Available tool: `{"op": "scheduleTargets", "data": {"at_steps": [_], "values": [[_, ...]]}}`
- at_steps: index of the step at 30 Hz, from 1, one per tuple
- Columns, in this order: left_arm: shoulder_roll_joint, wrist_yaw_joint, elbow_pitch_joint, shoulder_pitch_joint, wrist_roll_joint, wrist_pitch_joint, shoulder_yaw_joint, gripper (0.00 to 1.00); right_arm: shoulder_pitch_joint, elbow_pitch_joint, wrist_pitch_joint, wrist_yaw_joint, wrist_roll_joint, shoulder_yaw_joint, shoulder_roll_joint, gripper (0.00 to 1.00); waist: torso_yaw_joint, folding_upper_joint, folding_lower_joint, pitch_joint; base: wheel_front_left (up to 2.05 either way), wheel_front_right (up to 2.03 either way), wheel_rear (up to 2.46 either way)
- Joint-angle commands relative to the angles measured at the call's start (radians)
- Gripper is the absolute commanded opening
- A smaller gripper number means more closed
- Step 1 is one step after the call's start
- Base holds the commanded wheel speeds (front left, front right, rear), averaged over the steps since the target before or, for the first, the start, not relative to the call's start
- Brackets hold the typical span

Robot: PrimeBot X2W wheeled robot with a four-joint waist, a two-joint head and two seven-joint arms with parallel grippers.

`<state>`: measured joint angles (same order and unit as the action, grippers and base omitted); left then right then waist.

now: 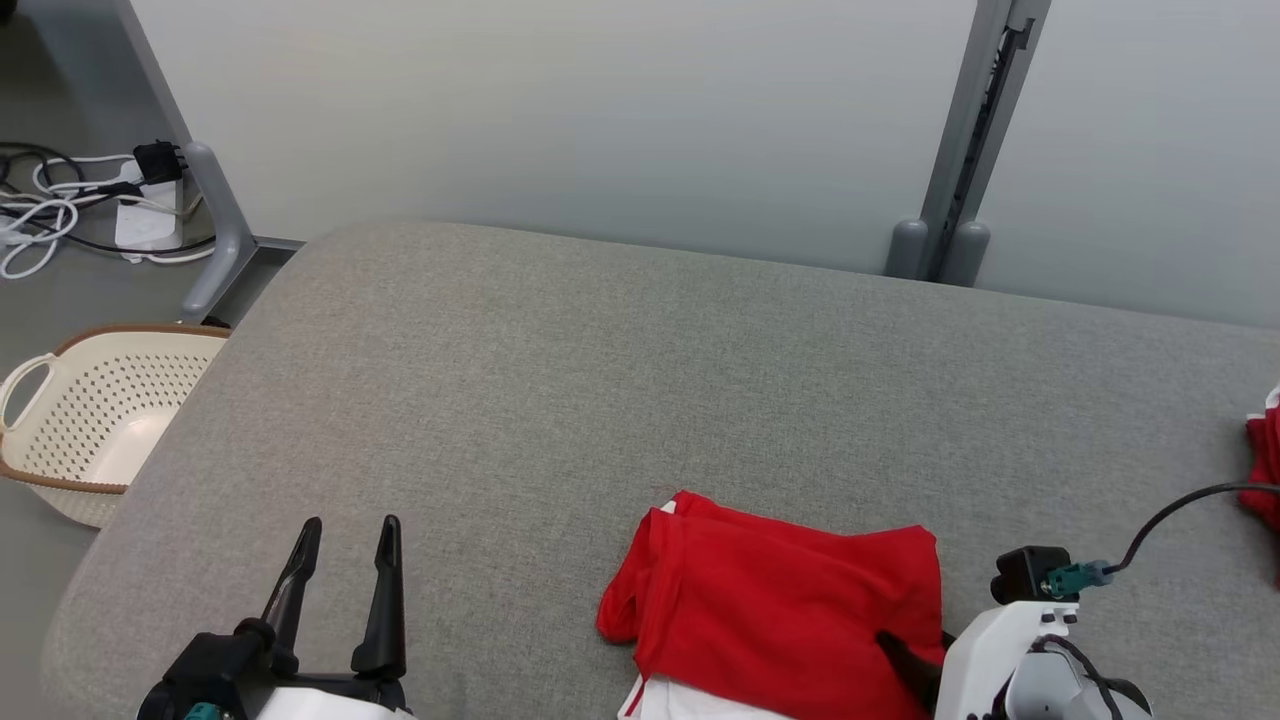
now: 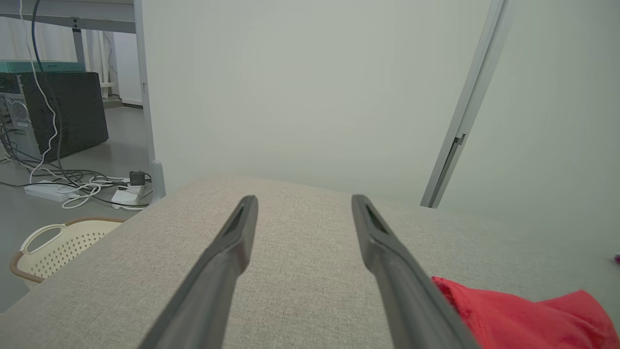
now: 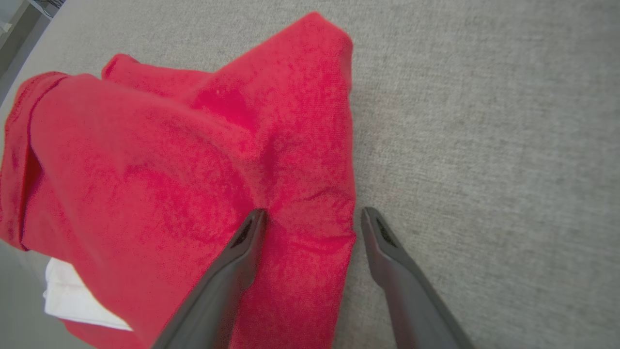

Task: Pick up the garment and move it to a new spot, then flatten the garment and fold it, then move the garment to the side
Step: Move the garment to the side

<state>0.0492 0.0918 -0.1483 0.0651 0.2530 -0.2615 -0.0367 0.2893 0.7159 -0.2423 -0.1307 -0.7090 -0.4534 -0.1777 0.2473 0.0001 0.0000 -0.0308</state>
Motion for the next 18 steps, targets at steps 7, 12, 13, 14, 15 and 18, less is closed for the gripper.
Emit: {"op": "scheduleTargets", "data": {"at_steps": [7, 12, 13, 14, 15, 18], "values": [[0.003, 0.002, -0.004, -0.008, 0.003, -0.005, 0.006, 1.0, -0.005, 0.019, -0.007, 0.0, -0.039, -0.027, -0.001, 0.0, 0.014, -0.0001, 0.0, 0.006, 0.0, 0.0, 0.0], [0.003, 0.003, -0.001, -0.013, -0.002, -0.005, 0.007, 1.0, 0.022, -0.001, 0.046, 0.0, -0.043, -0.044, -0.02, 0.0, 0.006, -0.0001, 0.0, 0.002, 0.0, 0.0, 0.0], [0.003, 0.002, 0.0, -0.013, -0.003, -0.005, 0.005, 1.0, 0.03, -0.009, 0.057, 0.0, -0.048, -0.049, -0.023, 0.0, 0.001, -0.0001, 0.0, 0.001, 0.0, 0.0, 0.0], [0.003, 0.004, 0.005, -0.012, 0.003, -0.005, 0.005, 1.0, 0.05, -0.028, 0.063, 0.0, -0.057, -0.067, -0.022, 0.0, -0.015, -0.0001, 0.0, 0.003, 0.0, 0.0, 0.0], [0.003, 0.004, 0.005, -0.012, 0.003, -0.005, 0.005, 1.0, 0.05, -0.028, 0.063, 0.0, -0.057, -0.067, -0.022, 0.0, -0.015, -0.0001, 0.0, 0.003, 0.0, 0.0, 0.0], [0.003, 0.007, 0.024, -0.023, 0.003, -0.005, 0.0, 1.0, 0.104, -0.052, 0.071, 0.0, -0.039, -0.109, -0.049, 0.0, -0.049, -0.0001, 0.0, 0.013, 0.0, 0.0, 0.0]]}}
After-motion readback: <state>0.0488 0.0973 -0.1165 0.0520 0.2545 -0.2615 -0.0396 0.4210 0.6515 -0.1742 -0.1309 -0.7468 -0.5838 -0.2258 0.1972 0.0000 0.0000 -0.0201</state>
